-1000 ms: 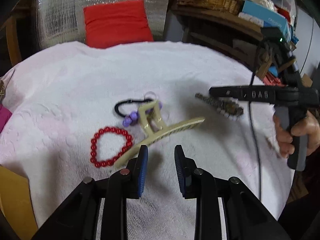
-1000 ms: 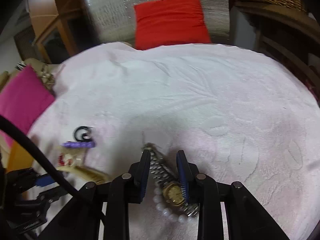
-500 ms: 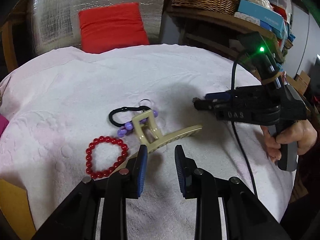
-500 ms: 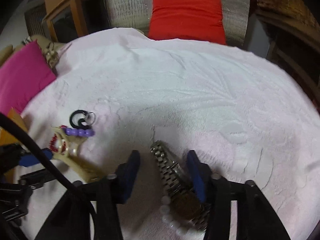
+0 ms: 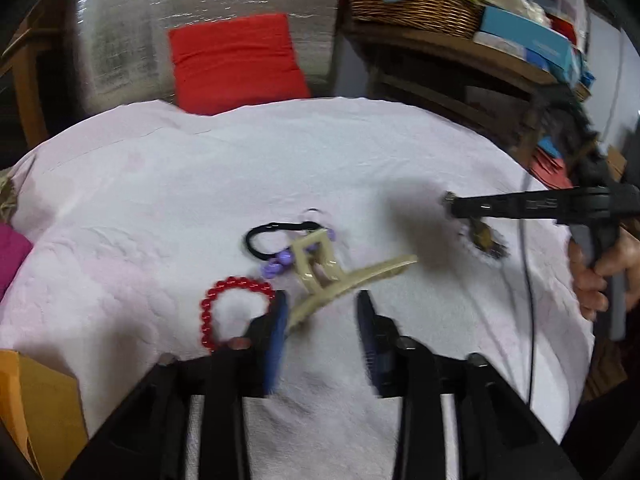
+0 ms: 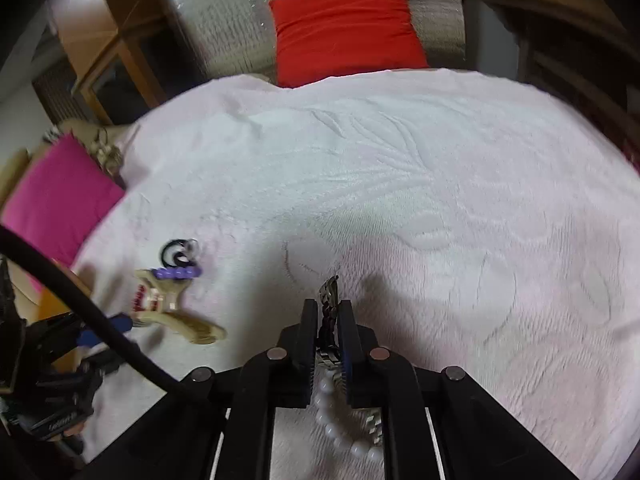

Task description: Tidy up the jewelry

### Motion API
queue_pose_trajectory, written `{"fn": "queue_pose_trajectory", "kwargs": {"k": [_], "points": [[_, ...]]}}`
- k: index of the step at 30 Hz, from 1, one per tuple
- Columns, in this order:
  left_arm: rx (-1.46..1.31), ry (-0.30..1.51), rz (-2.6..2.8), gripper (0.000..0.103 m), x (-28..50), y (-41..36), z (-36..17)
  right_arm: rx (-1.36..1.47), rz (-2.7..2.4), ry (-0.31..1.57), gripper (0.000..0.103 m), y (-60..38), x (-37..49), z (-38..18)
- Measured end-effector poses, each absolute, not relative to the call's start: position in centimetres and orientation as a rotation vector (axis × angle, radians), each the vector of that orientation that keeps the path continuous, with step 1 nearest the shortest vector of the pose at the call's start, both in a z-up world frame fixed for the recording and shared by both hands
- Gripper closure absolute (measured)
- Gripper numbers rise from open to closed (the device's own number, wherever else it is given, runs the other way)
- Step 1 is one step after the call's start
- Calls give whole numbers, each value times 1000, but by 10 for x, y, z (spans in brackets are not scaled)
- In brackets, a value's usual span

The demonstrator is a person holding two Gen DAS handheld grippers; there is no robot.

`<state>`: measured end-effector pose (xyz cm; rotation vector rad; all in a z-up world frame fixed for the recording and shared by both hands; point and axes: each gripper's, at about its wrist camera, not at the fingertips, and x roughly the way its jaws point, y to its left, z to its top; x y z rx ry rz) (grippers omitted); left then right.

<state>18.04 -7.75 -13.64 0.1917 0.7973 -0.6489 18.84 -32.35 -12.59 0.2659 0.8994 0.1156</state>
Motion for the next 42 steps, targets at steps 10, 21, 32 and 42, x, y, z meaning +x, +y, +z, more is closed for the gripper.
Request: {"fn": "queue_pose_trajectory", "kwargs": {"k": [10,21,32,42], "points": [[263,843,-671,57,181,-102,-153,588,199,866,92,-362,180,-129],[258,860,-719,79,168,-99,-153,644,206,859,96,-372,176,-125],[198,851,-736,54,168,-96,-146,663,197,862,92,-380,174,-126],[54,916,-729,54,187,-104,-150,367,16,913,42,-340,203,-141]]}}
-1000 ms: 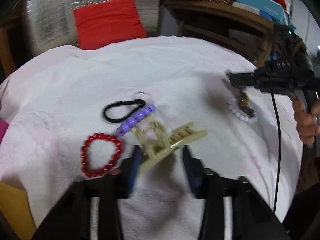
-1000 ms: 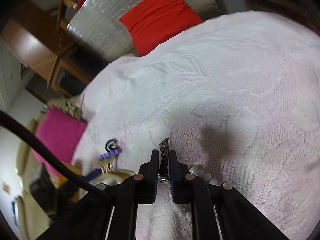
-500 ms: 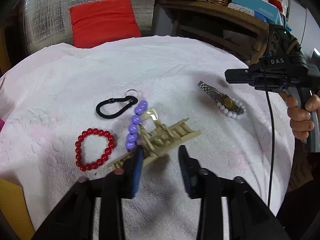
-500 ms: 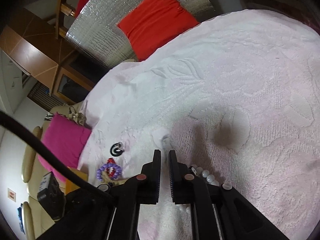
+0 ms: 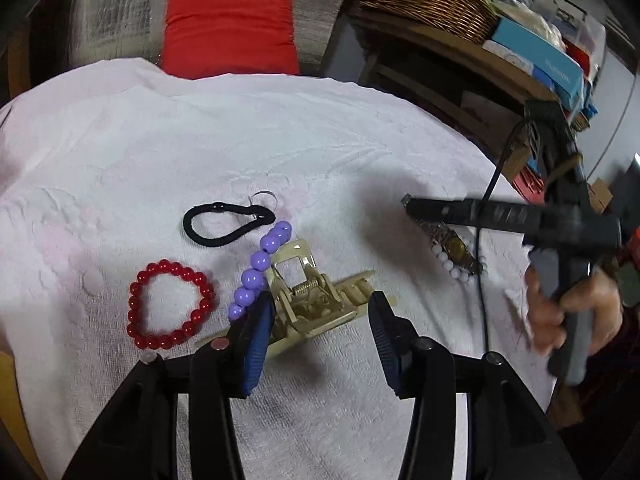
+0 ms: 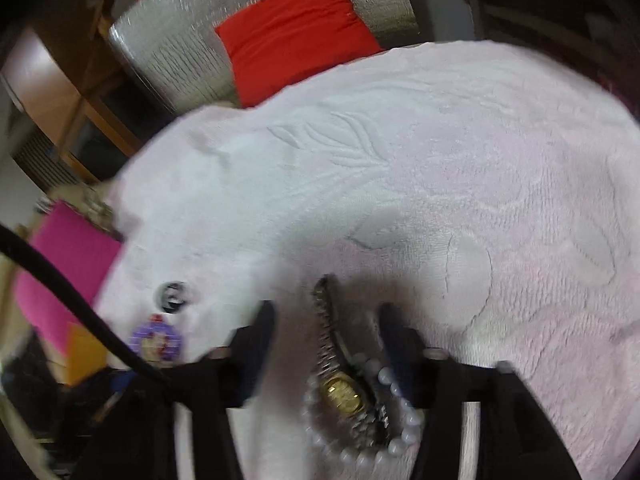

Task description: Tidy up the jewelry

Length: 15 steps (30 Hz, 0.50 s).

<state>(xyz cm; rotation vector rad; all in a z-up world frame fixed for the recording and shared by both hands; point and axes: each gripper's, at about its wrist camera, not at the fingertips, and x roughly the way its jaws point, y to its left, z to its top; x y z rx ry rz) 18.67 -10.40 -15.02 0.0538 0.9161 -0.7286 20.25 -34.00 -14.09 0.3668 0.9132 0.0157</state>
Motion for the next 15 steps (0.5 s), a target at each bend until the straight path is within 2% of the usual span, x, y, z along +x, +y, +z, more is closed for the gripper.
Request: {"fn": "queue_pose_trajectory", "kwargs": {"k": [1,3,4,5,10,15], "points": [[35,918,-728,54,188,-103,-150,323,6,911,45,-334,204,-142],[10,925,-727,54,190,-101,-151,213,-27,913,71,-322,205,-143],[-5,928,-721,61,191,-99,-151,188,-42,917,81,-321,205,-143],[-13,928,-713,70,192,-98,-151,167,-54,912,87,-319,204,-143],[-36,912,-760,72,187,-99,-144,180,-35,905,96,-323,197,-136],[-37,839,-877,72,169,-101,-122,232,23,879,98,-322,189,-124]]}}
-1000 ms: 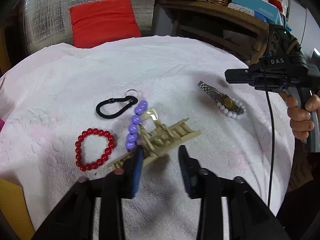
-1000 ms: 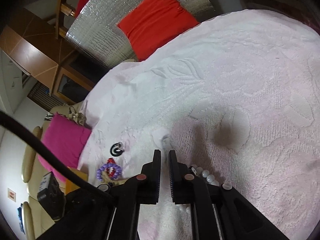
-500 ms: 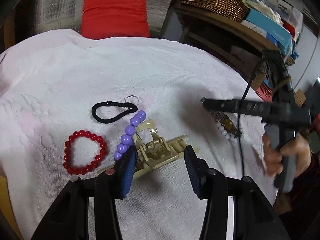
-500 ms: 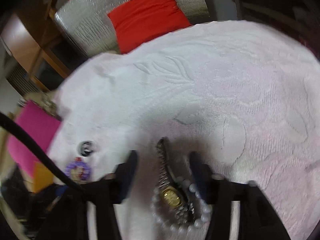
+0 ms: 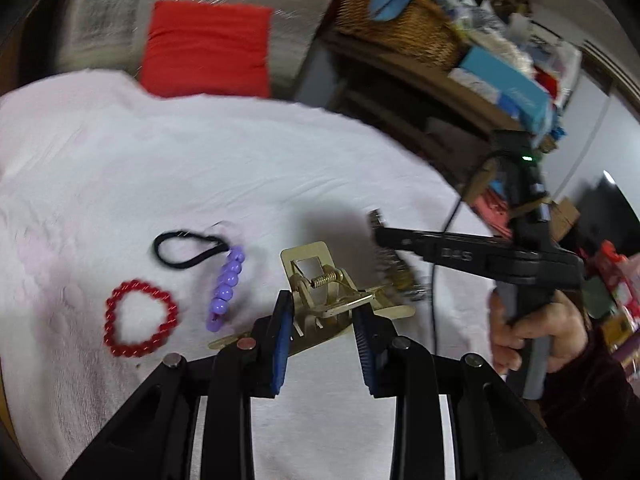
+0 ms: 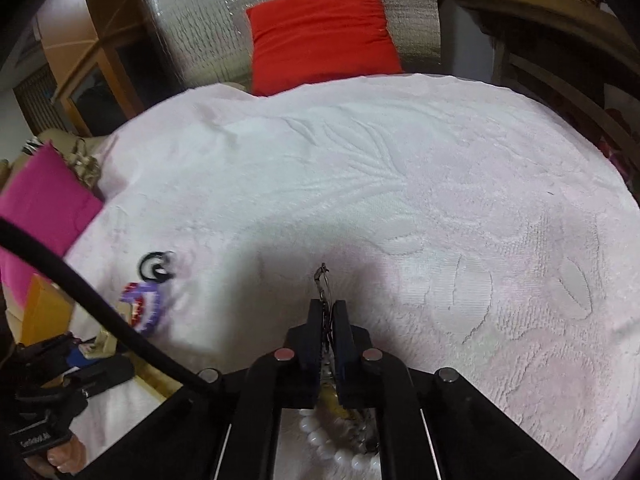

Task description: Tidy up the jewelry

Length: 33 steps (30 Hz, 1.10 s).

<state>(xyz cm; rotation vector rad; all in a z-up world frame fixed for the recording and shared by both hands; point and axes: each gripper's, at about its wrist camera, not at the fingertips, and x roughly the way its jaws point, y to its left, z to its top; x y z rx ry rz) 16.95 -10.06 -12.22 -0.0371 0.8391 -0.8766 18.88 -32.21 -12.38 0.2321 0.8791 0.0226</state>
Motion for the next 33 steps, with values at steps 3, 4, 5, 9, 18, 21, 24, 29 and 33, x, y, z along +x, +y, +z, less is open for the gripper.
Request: {"fn": "queue_pose_trajectory", "kwargs": {"k": [3,4,5,9,18,21,24,29,33], "points": [[-15,819,-887,72,164,-102,-115,292,59,868,98,-327,184,-120],[-11,817,-885,72,164,-102,-113,313,68,864,98,-329,184,-119],[-7,820,-871,72,163,-101,-111,342,81,858,98,-333,182,-118],[4,808,-815,72,161,-89,-103,449,127,826,98,-344,178,-112],[31,696,-681,72,131,-52,-72,530,200,768,98,-339,164,-92],[1,653,-636,72,121,-34,-57,528,225,736,98,-329,156,-80],[-23,615,-579,72,114,-14,-48,524,248,698,98,-316,148,-68],[-41,565,-472,72,106,24,-40,520,294,650,98,-292,140,-52],[-52,561,-393,72,101,52,-40,518,331,625,98,-269,137,-42]]}}
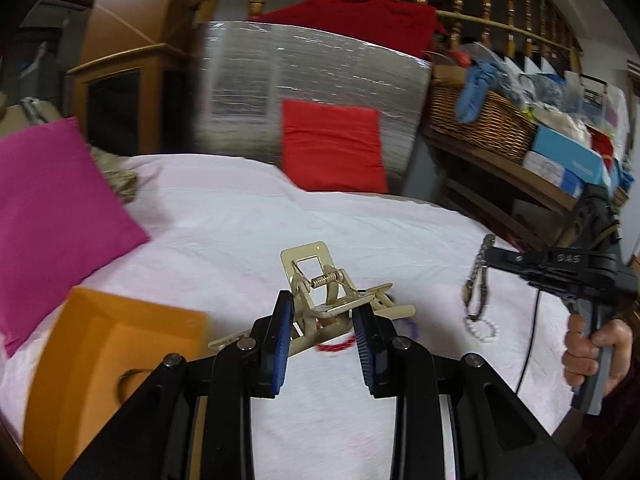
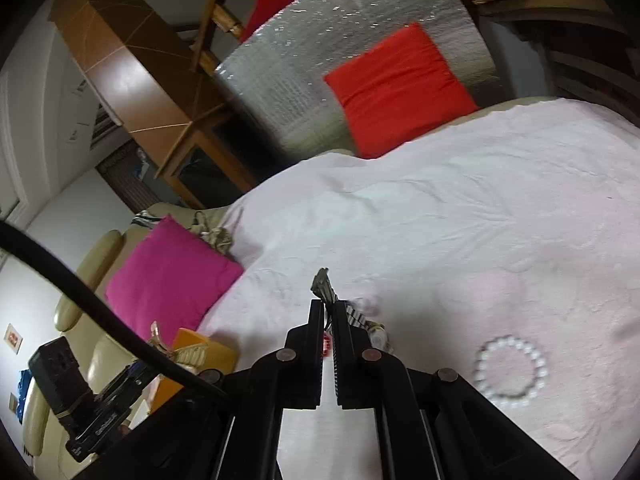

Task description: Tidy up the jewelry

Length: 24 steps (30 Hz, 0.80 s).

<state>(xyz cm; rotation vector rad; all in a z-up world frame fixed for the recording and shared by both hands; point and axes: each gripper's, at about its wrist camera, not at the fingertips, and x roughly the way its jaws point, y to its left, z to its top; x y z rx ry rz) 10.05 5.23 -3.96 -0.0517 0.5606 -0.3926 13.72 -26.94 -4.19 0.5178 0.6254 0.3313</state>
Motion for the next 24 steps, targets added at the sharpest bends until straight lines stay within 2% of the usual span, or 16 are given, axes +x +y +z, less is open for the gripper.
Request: {"fn": "queue_pose_trajectory", "kwargs": {"k": [9,15,16,17,19,24], "points": [[-70,569,-242,72,74,109,-46,437,410,595,101,-203,131,-25],[-72,579,-230,72,77,111,-47,297,377,820,97,-173,150,-68],[-74,580,-231,72,78,109,-47,277,368,852,89,-172,153,-77],[-74,579,-236,72,79,107,-47,261,352,903,76,-170,159,-89],[-64,577,-243,72,80,103,-46,285,332,994,65,-176,168,-110],[-40,573,-261,72,81,91,-46,417,284,1056,65,-205,171,-132]]}}
